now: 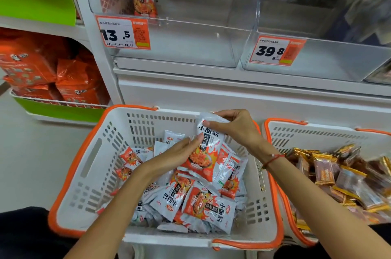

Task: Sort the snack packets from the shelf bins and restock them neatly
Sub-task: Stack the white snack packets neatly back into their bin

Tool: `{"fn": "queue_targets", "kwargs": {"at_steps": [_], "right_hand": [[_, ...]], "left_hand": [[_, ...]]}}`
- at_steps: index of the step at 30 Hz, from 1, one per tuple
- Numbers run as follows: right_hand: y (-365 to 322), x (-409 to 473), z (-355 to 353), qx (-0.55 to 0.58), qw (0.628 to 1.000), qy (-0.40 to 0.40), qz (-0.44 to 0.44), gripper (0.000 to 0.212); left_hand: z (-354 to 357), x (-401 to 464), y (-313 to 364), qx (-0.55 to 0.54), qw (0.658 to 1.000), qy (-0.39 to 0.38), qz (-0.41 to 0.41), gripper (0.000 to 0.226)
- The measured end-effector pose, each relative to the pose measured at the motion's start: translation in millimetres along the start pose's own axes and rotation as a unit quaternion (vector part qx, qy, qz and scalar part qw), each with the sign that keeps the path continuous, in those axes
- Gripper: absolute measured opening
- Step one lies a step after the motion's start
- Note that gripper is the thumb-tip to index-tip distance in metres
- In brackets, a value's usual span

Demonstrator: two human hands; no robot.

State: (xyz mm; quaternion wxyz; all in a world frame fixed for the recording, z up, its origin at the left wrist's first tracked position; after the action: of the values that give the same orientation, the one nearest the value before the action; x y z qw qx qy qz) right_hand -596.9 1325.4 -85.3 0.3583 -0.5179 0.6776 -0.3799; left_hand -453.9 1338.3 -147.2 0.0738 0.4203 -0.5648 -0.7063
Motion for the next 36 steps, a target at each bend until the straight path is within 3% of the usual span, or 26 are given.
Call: {"fn": "queue_targets", "kwargs": {"at_steps": [3,5,7,9,11,16,18,20,22,23,26,29,33,36], "right_hand": [[-18.7,-3.0,-5.9,-0.043,0.994,0.082,-0.059,0.033],[-27.5,-2.9,-7.8,-0.087,0.988,0.119,-0.055,0.064],[-29.8,-0.1,6.7,-0.057,0.997,0.044,0.015,0.085],[-45.7,-0.6,31.0,0.003,0.997,-0.074,0.014,0.071],[-77.8,1.7,39.9,0.046,0.99,-0.117,-0.061,0.045],[-158.6,28.2,28.3,0.074,0.982,-0.042,-0.166,0.026],[-191.2,46.5,19.7,0.082,0.977,-0.004,-0.198,0.024],[-218.1,70.3,10.6,0.106,0.975,0.011,-0.197,0.023],[-236.2,102.4,5.3,0.129,0.979,-0.006,-0.161,0.018],[-242.0,119.0,5.7,0.137,0.982,-0.025,-0.131,0.016],[-244.3,174.2,7.6,0.102,0.993,-0.04,-0.041,0.019],[-232.1,237.9,15.3,0.015,1.0,-0.004,0.001,0.029],[-226.7,295.7,54.2,0.021,0.999,-0.037,-0.004,0.013],[-228.7,321.6,64.3,-0.044,0.999,0.0,-0.021,0.04]], "left_hand": [[-4.4,-10.8,16.9,-0.001,0.997,0.05,0.058,0.063],[-13.5,-15.2,29.3,-0.021,0.988,0.109,0.104,0.063],[-28.5,-23.6,46.1,-0.061,0.971,0.173,0.151,0.054],[-40.8,-28.7,65.6,-0.106,0.95,0.207,0.208,0.031],[-54.6,-37.4,91.0,-0.087,0.925,0.246,0.277,0.022],[-106.8,-60.3,154.6,-0.044,0.857,0.336,0.388,0.033],[-139.4,-82.8,185.0,-0.021,0.8,0.407,0.441,0.041],[-179.5,-106.8,208.1,0.039,0.714,0.511,0.476,0.051],[-218.2,-115.9,223.0,0.118,0.645,0.591,0.469,0.07],[-236.7,-112.0,226.5,0.151,0.632,0.612,0.45,0.077],[-273.2,-83.6,225.0,0.216,0.639,0.623,0.396,0.086],[-277.2,-65.8,222.0,0.291,0.601,0.63,0.397,0.08],[-275.8,-63.5,219.2,0.301,0.577,0.64,0.41,0.075],[-274.7,-63.9,219.8,0.305,0.574,0.637,0.414,0.074]]}}
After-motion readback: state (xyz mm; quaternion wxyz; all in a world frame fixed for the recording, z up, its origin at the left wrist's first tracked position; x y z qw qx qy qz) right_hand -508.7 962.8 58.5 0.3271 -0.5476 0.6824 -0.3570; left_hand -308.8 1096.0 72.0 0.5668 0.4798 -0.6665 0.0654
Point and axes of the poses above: each hand's wrist, its own x-axis towards the middle knuckle, its own z-axis out of the palm, y = z × x, the point moved 9 cm from there along x, towards the middle knuckle, and after that the axes turned 10 degrees about -x, right-handed, at the moved point
